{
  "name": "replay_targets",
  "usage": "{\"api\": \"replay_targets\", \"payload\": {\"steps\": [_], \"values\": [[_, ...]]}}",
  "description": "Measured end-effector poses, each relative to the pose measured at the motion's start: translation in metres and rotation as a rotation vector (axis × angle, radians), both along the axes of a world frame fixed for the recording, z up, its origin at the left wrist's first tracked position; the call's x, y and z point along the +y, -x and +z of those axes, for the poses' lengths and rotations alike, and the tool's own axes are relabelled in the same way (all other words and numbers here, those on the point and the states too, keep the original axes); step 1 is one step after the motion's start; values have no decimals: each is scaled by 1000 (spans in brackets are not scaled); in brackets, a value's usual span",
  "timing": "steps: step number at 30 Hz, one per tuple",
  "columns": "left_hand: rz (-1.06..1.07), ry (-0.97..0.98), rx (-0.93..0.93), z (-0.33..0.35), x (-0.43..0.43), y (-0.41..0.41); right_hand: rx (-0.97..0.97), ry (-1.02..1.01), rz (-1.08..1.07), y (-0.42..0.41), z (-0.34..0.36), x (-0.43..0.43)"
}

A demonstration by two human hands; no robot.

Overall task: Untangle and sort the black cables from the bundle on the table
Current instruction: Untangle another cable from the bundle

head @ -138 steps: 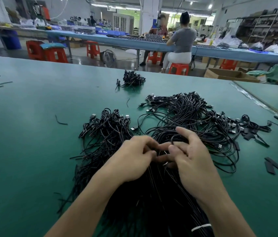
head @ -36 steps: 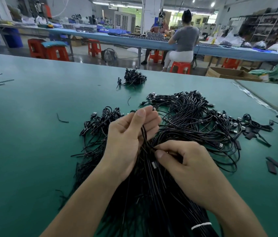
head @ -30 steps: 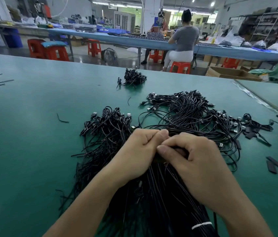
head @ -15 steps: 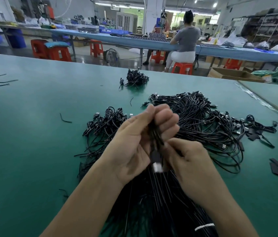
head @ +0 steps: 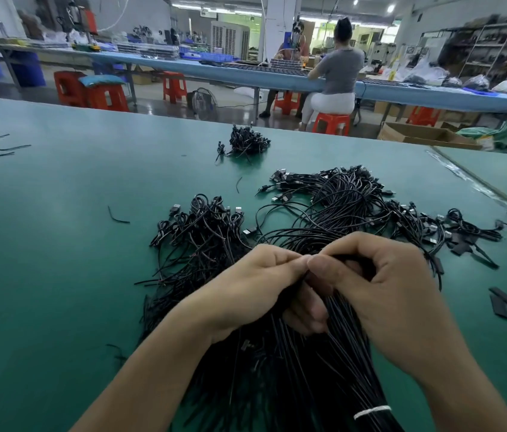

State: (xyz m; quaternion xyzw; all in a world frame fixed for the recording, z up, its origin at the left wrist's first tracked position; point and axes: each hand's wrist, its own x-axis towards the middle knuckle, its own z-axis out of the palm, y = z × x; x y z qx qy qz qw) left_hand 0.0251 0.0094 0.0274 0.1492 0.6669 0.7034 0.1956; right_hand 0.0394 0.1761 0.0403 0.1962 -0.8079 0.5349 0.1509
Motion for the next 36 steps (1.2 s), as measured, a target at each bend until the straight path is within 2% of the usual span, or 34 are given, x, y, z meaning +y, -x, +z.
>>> {"api": "replay_targets", "payload": {"steps": [4, 7, 13, 17, 21, 26, 29, 36], "values": [[-49, -228, -121, 8, -3, -2, -44, 195, 75, 3, -1, -1], [-101, -276, -194, 12, -6, -2, -159, 318, 99, 5, -2, 0], [-121, -258, -233, 10, -7, -1, -194, 172, 238, 1, 2, 4], [-13, -206, -177, 4, -1, 2, -139, -22, 115, 0, 2, 6], [115, -72, -80, -4, 6, 2, -18, -182, -30, -2, 1, 4], [104, -188, -228, -2, 13, -2, -2, -155, -119, -2, -3, -3], [114, -99, -227, -3, 16, -3, 40, -152, -157, -2, -3, -6], [259, 86, -94, -11, 19, -2, 7, -140, -152, 1, -6, -5]]}}
